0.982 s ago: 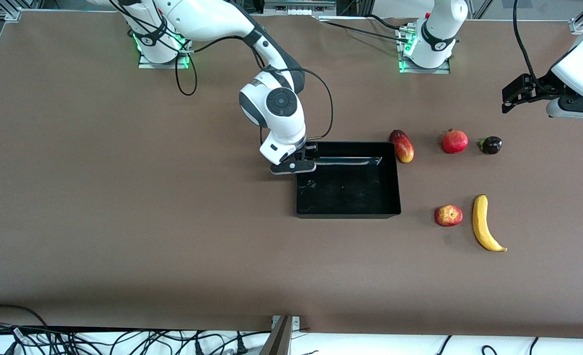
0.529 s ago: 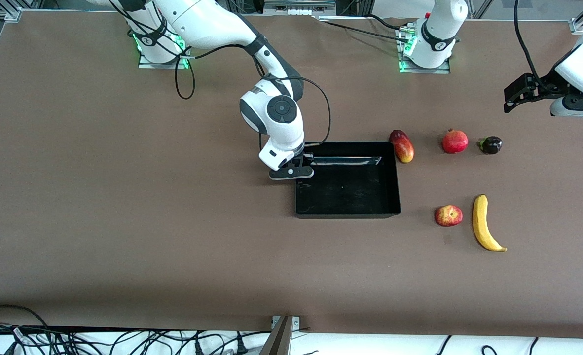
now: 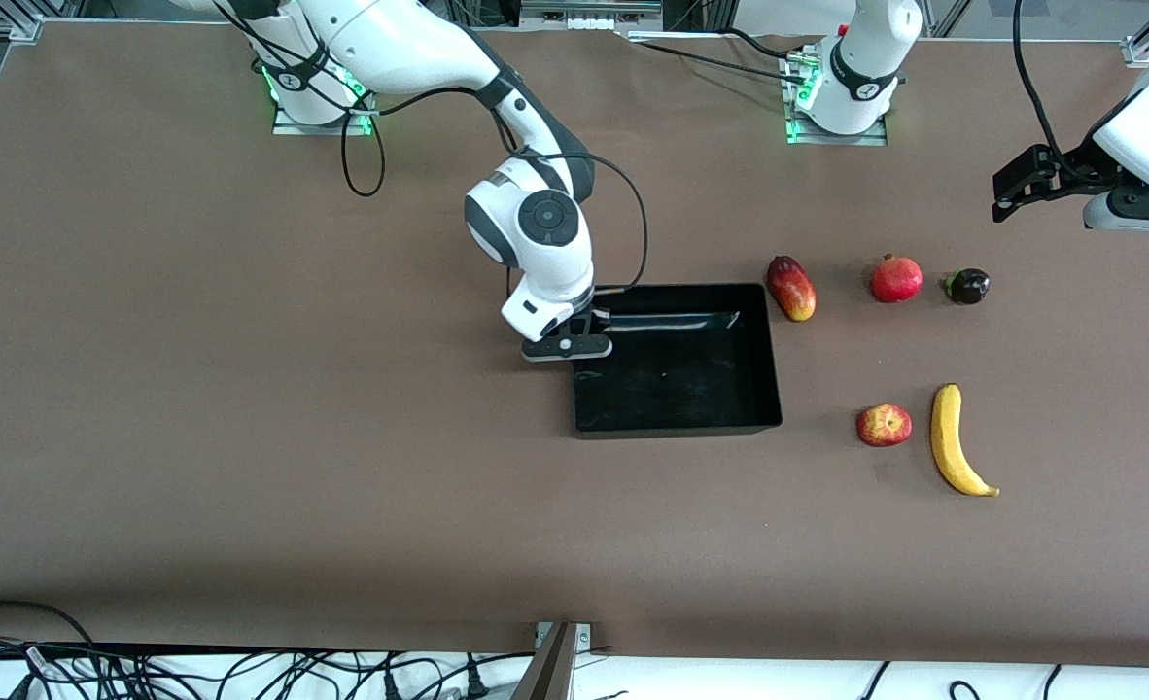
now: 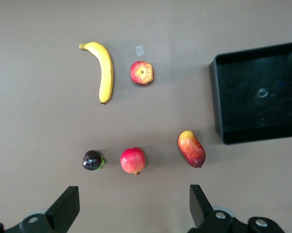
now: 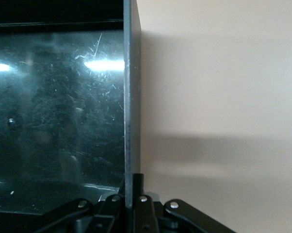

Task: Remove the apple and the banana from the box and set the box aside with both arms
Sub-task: 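Slide the tray across the table toward the right arm's base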

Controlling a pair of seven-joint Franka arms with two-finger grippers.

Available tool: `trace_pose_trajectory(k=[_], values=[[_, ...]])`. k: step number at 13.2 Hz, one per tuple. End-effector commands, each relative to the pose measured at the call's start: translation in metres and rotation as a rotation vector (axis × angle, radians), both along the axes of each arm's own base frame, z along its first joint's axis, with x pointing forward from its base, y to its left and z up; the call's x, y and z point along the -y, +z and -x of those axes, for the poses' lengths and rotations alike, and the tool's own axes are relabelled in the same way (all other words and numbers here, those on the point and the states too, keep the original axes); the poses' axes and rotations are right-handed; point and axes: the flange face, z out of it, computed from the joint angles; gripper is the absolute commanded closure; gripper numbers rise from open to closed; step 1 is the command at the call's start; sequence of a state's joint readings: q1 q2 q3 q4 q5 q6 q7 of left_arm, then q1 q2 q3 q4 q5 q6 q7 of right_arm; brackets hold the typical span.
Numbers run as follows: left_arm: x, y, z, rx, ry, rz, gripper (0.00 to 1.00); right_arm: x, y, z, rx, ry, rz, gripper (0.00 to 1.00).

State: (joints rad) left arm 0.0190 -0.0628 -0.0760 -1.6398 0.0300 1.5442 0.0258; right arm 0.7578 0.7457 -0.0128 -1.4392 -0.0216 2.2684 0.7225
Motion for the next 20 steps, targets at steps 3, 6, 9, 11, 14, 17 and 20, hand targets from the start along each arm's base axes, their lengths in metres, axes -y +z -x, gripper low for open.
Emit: trace_pose_trajectory(k=[3, 6, 9, 11, 14, 17, 20], values=[[0.001, 0.002, 0.006, -0.008, 0.006, 0.022, 0.0, 0.132, 0.115, -0.062, -0.1, 0.022, 0.007, 1.0], [0.001, 0.001, 0.007, -0.019, 0.005, 0.021, 0.0, 0.252, 0.132, -0.088, -0.145, 0.051, 0.008, 1.0], [0.0, 0.0, 0.007, -0.022, 0.007, 0.021, 0.0, 0.371, 0.119, -0.081, -0.157, 0.055, 0.001, 1.0], [0.0, 0.0, 0.007, -0.022, 0.007, 0.021, 0.0, 0.435, 0.094, -0.062, -0.141, 0.048, -0.001, 1.0], [0.0, 0.0, 0.007, -0.022, 0.008, 0.021, 0.0, 0.5, 0.056, -0.04, -0.141, 0.011, -0.021, 1.0], [0.0, 0.0, 0.007, -0.023, 0.008, 0.021, 0.0, 0.531, 0.012, -0.011, -0.093, -0.047, -0.002, 1.0], [-0.001, 0.0, 0.007, -0.023, 0.008, 0.021, 0.0, 0.536, -0.008, 0.001, -0.097, -0.062, 0.002, 1.0]])
